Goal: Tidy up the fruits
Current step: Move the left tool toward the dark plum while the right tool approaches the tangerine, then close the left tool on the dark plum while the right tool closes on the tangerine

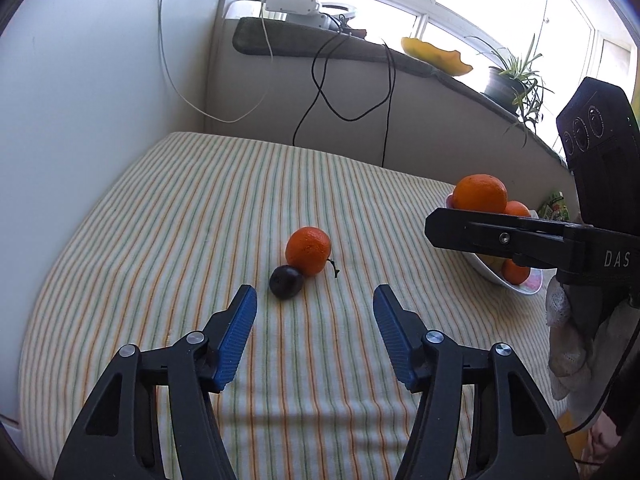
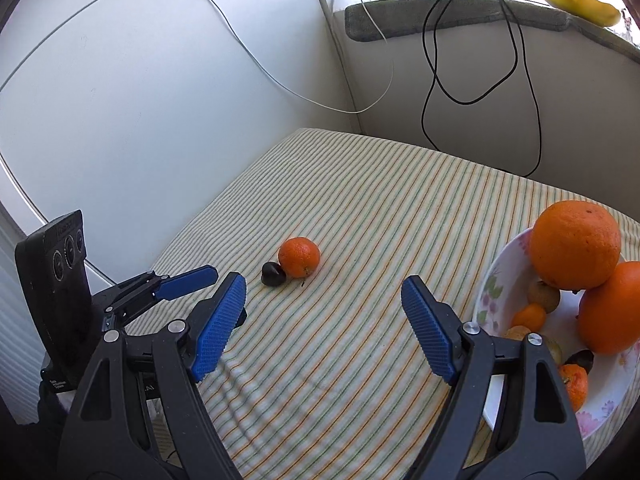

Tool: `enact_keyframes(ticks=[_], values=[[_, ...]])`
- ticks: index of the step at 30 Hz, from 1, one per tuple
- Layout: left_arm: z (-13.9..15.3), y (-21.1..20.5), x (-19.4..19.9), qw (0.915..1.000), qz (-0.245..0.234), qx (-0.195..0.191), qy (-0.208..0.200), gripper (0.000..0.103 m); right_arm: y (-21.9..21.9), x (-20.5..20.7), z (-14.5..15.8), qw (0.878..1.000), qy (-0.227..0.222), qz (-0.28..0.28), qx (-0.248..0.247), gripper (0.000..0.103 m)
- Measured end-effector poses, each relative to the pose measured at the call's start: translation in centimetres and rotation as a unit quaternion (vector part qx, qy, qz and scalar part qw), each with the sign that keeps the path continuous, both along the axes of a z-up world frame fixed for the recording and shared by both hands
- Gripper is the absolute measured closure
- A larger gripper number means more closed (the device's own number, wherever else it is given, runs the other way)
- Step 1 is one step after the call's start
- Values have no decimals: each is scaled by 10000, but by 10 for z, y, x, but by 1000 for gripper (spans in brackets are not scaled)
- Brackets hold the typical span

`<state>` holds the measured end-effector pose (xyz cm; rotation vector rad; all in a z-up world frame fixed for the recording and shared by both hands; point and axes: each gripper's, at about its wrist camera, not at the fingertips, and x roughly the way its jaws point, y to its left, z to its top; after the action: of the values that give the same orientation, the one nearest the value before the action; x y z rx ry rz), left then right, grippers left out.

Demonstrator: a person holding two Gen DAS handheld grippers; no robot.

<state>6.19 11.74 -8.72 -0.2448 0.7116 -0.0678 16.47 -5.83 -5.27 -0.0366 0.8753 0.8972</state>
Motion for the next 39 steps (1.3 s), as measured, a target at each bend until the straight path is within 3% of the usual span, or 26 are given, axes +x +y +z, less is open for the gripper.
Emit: enact_keyframes(ticks=[19, 34, 39], values=[[-13, 8, 14, 9998, -28, -39, 171, 46, 43, 23, -24, 9981, 613, 66, 59, 21], [-20, 9, 30, 9991, -168, -89, 373, 54, 68, 51, -57, 9889, 1461, -79, 243, 37], [-24, 11, 37, 9987, -184, -159, 458, 56, 79, 58, -66, 9886, 1497, -67, 133, 39]])
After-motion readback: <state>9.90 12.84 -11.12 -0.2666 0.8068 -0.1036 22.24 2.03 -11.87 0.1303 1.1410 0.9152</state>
